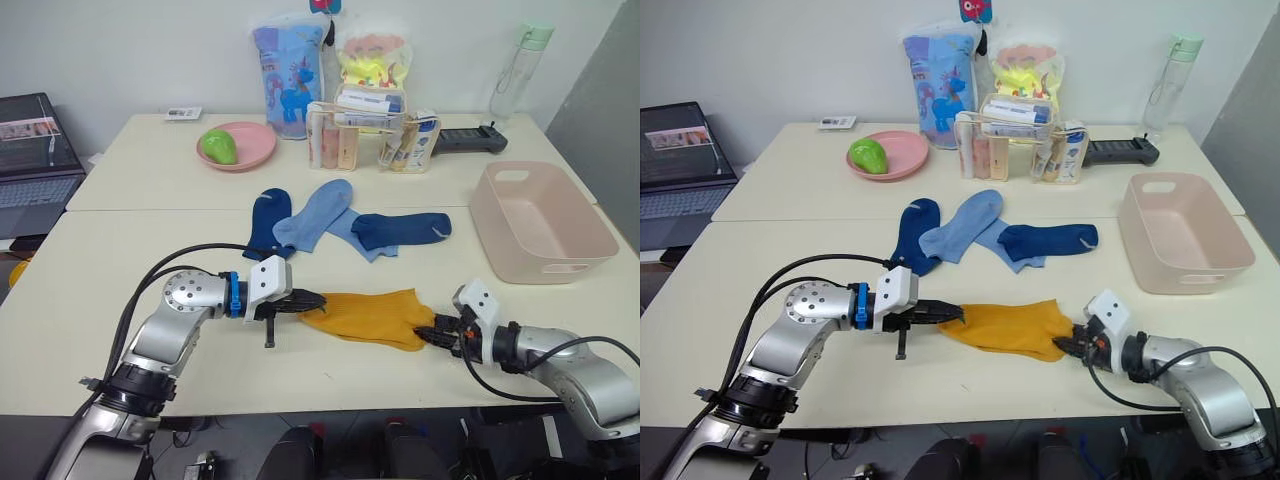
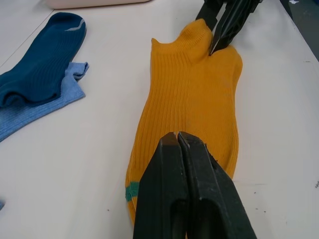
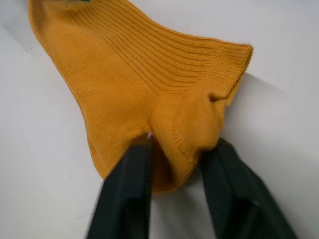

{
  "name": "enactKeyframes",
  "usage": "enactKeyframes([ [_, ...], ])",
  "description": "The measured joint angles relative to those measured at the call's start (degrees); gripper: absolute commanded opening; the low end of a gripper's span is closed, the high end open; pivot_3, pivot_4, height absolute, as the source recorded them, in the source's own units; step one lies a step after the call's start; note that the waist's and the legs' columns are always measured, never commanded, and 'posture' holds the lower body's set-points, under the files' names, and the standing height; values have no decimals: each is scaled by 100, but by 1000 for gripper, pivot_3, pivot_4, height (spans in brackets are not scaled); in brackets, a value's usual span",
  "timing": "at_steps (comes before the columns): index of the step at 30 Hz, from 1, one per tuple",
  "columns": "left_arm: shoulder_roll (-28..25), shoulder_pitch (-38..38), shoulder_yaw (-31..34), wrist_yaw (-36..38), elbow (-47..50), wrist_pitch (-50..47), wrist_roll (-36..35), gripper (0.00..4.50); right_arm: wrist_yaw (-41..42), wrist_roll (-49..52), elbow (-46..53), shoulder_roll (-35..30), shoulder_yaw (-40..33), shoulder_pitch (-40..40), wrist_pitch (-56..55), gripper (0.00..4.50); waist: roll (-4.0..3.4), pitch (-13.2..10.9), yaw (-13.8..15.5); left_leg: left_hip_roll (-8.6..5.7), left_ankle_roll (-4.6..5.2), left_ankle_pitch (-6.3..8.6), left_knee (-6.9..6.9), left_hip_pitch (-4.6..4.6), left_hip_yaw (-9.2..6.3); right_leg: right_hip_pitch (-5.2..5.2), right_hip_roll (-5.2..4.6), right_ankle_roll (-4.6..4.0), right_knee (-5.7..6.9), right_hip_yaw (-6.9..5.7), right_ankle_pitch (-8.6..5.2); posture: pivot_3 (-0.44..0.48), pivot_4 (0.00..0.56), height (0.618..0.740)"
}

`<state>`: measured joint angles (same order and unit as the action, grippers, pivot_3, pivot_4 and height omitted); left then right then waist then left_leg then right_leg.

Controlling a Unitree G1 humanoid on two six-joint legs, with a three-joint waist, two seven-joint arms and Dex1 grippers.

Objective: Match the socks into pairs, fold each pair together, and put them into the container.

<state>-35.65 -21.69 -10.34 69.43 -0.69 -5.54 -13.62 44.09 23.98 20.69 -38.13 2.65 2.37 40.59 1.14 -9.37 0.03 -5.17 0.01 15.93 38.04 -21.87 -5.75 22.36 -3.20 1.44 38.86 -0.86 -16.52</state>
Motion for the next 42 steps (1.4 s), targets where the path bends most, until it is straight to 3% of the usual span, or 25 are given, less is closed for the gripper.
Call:
enactKeyframes([
  [2, 18, -24, -18, 2, 2, -1, 0, 0, -7, 7, -1, -1, -3, 2, 16, 15, 0, 0, 0, 0, -1, -1, 0, 0, 0, 0, 0, 0, 0, 0, 0, 0, 150, 740],
  [8, 421, -215, -98, -16, 121, -273, -130, 0, 131, 222, -245, -117, -179, 299, 235, 15, 0, 0, 0, -1, -2, -1, 2, 0, 1, -1, 0, 0, 0, 0, 0, 0, 150, 740],
  [13, 975, -506, -557, -117, -40, -328, -20, 0, 616, 262, -710, -527, -262, 634, 206, 15, 1, -1, 2, -2, -1, -1, 4, -1, 3, -5, 0, 0, -1, -2, 0, 0, 150, 740],
  [26, 1686, -976, -1246, -632, -1801, 311, 1078, 0, 1111, 468, -932, -593, -256, 859, 276, 15, 1, -1, 4, -1, -4, -3, 5, 0, 3, -5, -1, 0, 0, -2, 0, 0, 150, 740],
  [35, 1690, -852, -1185, -749, -1765, 442, 1116, 0, 614, 2126, -123, 223, -707, 1481, 1706, 15, 2, 2, 4, 0, -3, -2, 4, 0, -1, -4, -1, 0, 0, -2, 0, 0, 150, 740],
  [42, 1512, -601, -903, -673, -1122, -338, 653, 0, 194, 1933, -97, 631, -71, 1632, 1688, 15, 1, 2, -19, -1, -3, -2, 2, -5, -1, 7, -1, 0, 5, 0, 0, 0, 150, 740],
])
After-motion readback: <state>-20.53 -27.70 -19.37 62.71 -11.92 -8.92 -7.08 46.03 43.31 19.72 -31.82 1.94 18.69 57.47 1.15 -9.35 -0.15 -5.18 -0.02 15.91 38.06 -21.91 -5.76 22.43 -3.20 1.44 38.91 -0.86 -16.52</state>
